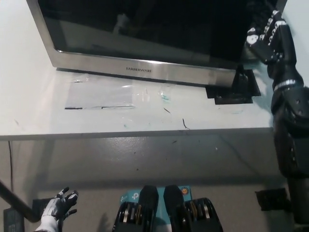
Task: A microwave is kept infront of the robot with its door slightly ajar. The robot uses its right hand to push the door towards the left to open it.
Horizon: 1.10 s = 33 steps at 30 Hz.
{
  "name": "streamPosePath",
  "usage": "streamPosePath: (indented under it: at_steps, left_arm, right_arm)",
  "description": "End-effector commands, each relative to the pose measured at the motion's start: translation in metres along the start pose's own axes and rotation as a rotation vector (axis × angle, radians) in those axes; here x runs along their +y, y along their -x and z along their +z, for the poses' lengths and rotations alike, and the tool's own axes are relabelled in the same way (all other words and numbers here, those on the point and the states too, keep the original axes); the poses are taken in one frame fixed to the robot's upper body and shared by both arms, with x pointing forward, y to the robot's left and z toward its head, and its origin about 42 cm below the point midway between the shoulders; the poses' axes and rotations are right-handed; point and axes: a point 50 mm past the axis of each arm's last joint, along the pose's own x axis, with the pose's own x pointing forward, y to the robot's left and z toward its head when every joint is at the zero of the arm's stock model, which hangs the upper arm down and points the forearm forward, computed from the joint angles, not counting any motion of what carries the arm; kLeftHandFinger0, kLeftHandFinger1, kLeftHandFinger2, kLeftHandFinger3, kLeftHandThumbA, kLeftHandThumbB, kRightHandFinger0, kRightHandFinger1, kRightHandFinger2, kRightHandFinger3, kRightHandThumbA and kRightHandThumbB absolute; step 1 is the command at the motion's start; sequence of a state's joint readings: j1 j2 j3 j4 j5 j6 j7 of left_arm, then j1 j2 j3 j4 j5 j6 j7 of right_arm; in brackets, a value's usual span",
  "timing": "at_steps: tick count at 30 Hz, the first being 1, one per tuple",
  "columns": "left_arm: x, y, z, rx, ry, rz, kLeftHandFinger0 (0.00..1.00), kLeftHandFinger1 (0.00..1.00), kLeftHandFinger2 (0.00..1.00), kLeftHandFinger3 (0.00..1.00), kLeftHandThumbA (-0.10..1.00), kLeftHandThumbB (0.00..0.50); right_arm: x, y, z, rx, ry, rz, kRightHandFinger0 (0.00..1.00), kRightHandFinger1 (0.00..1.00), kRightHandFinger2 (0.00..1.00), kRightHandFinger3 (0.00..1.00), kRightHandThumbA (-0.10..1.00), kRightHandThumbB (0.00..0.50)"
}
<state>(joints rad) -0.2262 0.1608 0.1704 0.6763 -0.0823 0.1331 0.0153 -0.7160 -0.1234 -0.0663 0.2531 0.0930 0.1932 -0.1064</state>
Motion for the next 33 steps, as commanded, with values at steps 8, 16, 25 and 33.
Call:
streamPosePath:
  at_steps: [8, 16, 25, 33]
  left_arm:
    - [0.012, -0.003, 0.016, -0.054, -0.002, 0.034, 0.88, 0.88, 0.96, 1.0, 0.49, 0.109]
    - [0.014, -0.005, 0.017, -0.045, 0.008, 0.025, 0.88, 0.89, 0.97, 0.99, 0.48, 0.106]
    - [0.013, -0.004, 0.015, -0.047, 0.004, 0.027, 0.88, 0.89, 0.97, 0.99, 0.45, 0.113]
    - [0.009, -0.006, 0.019, -0.05, -0.024, 0.02, 0.88, 0.89, 0.99, 1.0, 0.47, 0.082]
  right_arm:
    - [0.05, 0.059, 0.012, 0.005, -0.153, 0.23, 0.62, 0.84, 0.87, 1.0, 0.34, 0.194]
    - [0.05, 0.107, 0.017, 0.005, -0.26, 0.265, 0.6, 0.85, 0.91, 1.0, 0.31, 0.158]
    - [0.06, 0.174, 0.016, 0.04, -0.337, 0.319, 0.57, 0.84, 0.89, 1.0, 0.28, 0.165]
    - [0.067, 0.203, 0.012, 0.058, -0.368, 0.37, 0.64, 0.82, 0.88, 1.0, 0.3, 0.165]
